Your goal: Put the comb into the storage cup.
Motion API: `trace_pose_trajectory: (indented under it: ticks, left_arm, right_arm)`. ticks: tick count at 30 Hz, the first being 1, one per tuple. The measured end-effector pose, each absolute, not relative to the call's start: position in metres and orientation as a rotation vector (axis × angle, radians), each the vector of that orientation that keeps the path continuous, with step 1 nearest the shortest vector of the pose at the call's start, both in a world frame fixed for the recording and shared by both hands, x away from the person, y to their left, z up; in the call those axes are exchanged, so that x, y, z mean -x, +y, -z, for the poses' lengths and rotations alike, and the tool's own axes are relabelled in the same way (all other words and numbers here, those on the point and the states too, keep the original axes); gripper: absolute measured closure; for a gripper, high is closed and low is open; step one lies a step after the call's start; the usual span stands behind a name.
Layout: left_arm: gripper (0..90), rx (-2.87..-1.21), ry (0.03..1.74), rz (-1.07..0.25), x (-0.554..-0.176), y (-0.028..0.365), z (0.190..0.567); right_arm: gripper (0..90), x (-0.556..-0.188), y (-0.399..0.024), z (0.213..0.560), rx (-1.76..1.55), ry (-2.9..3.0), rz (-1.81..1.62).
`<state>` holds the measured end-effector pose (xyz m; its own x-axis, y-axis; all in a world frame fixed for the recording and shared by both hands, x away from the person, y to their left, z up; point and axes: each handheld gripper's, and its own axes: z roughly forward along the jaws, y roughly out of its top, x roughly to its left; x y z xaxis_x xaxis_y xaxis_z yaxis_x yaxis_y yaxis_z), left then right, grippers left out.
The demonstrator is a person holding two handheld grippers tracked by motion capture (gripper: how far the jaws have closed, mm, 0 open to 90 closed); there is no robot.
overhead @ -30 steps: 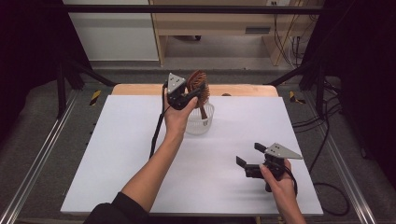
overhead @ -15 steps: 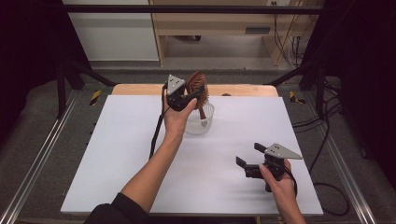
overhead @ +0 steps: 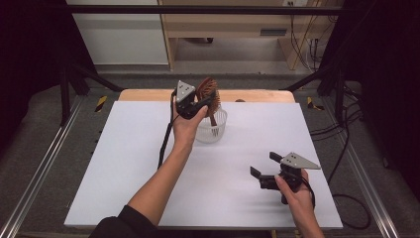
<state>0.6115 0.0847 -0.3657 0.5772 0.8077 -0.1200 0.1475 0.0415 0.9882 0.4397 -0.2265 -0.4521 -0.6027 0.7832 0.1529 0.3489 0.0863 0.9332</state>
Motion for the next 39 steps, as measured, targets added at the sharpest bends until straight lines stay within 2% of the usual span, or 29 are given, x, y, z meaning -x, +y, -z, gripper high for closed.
trace_pose_trajectory:
  ticks: [12, 39]
  left_arm:
    - [49.1, -1.47, 0.859, -0.605, -0.613, 0.089, 0.368]
    - [43.3, -1.449, 0.934, -0.541, -0.615, 0.127, 0.384]
  right_arm:
    - [4.3, -0.44, -0.226, 0.453, -1.118, 1.981, -1.52]
    - [4.3, -0.44, -0.223, 0.454, -1.112, 1.994, -1.513]
